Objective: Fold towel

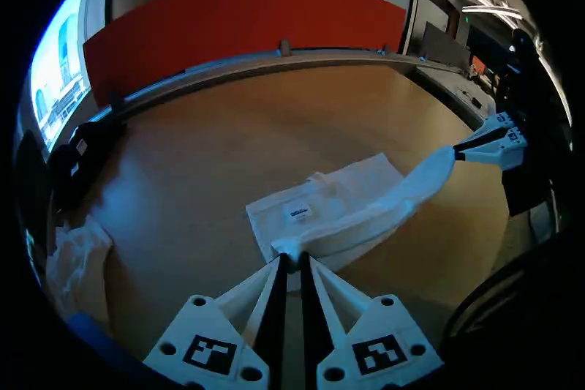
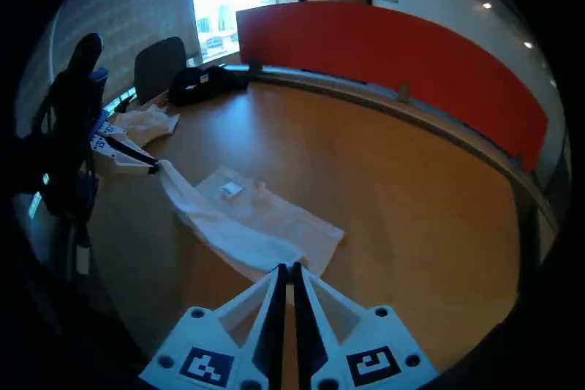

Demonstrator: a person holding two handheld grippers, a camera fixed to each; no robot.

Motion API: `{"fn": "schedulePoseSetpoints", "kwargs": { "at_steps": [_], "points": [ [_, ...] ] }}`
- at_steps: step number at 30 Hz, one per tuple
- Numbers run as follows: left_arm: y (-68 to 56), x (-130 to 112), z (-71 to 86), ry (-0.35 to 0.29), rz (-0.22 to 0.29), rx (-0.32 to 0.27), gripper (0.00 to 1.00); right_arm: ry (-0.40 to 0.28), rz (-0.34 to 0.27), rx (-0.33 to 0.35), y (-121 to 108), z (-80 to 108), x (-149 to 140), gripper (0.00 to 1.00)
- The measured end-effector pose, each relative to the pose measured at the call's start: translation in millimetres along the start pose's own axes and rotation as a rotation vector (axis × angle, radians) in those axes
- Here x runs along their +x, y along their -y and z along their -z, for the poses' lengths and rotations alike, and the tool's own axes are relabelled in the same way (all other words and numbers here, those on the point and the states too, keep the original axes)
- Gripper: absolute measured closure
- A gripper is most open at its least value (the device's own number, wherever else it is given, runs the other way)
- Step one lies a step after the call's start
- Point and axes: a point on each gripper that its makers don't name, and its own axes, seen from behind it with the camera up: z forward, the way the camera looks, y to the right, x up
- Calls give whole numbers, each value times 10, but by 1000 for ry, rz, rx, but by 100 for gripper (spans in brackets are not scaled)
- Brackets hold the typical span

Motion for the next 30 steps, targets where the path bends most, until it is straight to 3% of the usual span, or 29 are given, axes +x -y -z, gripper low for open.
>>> {"fn": "schedulePoseSetpoints", "kwargs": {
  "at_steps": [12, 21, 30],
  "points": [
    [69, -26, -223, 22, -8, 7, 87, 29, -19, -9, -86, -178, -59, 94],
    [117, -149, -503, 51, 5, 18, 88, 56, -51, -23, -158, -414, -130, 93],
    [210, -96, -692, 45, 14, 25, 88, 76, -89, -36, -253, -625, -190, 94]
  ]
}}
